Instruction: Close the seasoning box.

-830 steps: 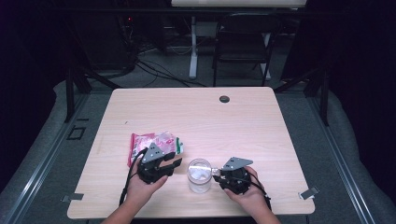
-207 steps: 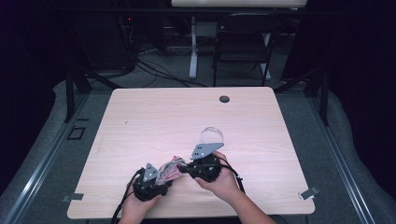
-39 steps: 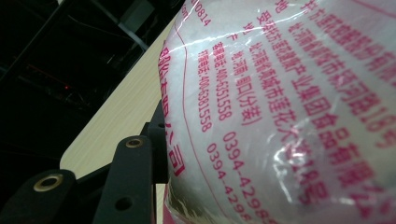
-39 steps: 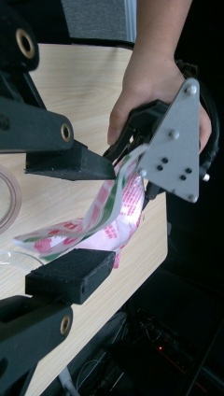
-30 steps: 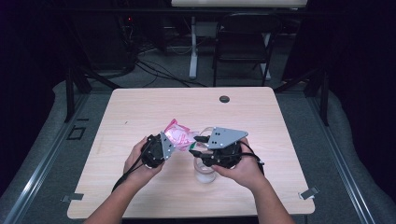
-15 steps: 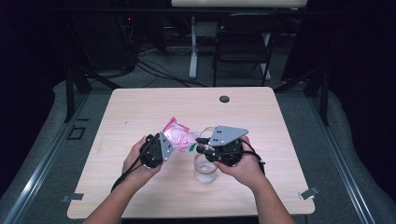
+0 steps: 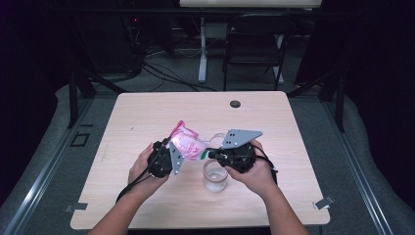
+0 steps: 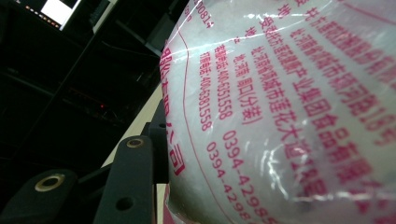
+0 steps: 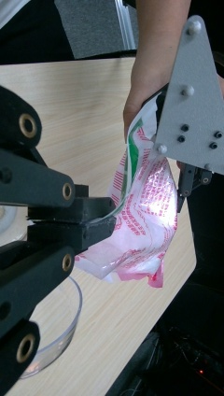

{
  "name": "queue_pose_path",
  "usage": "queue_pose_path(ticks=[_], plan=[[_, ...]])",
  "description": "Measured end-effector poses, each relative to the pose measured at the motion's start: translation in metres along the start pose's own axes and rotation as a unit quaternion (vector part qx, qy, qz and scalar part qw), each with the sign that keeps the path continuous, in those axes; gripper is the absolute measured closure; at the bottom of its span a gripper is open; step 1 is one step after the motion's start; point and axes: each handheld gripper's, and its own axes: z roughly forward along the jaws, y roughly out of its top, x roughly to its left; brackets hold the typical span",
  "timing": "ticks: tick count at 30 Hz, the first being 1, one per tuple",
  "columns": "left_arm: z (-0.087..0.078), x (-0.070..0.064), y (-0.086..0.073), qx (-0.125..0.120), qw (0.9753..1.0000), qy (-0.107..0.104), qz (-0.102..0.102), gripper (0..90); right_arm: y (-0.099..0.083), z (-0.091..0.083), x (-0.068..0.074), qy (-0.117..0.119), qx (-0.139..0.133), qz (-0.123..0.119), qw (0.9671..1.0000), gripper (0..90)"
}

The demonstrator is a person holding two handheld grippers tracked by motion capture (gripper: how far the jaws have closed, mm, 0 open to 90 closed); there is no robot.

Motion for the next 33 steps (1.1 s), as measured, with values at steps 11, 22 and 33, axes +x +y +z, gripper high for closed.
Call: queue_pose_path(ticks=[11, 22, 33], plan=[[0.000, -0.003, 0.000, -0.021, 0.9993, 0.027, 0.011, 58.9, -0.001, -0.002, 0.000, 0.008, 0.003, 0.018, 0.9998, 90.0], [0.001, -0.012, -0.002, -0.038, 0.9985, 0.037, 0.011, 59.0, -0.005, -0.004, 0.001, 0.011, 0.008, 0.029, 0.9995, 90.0], [0.002, -0.016, -0.011, -0.053, 0.9964, 0.062, 0.023, 59.1, -0.006, 0.001, 0.005, 0.011, 0.023, 0.025, 0.9994, 90.0]])
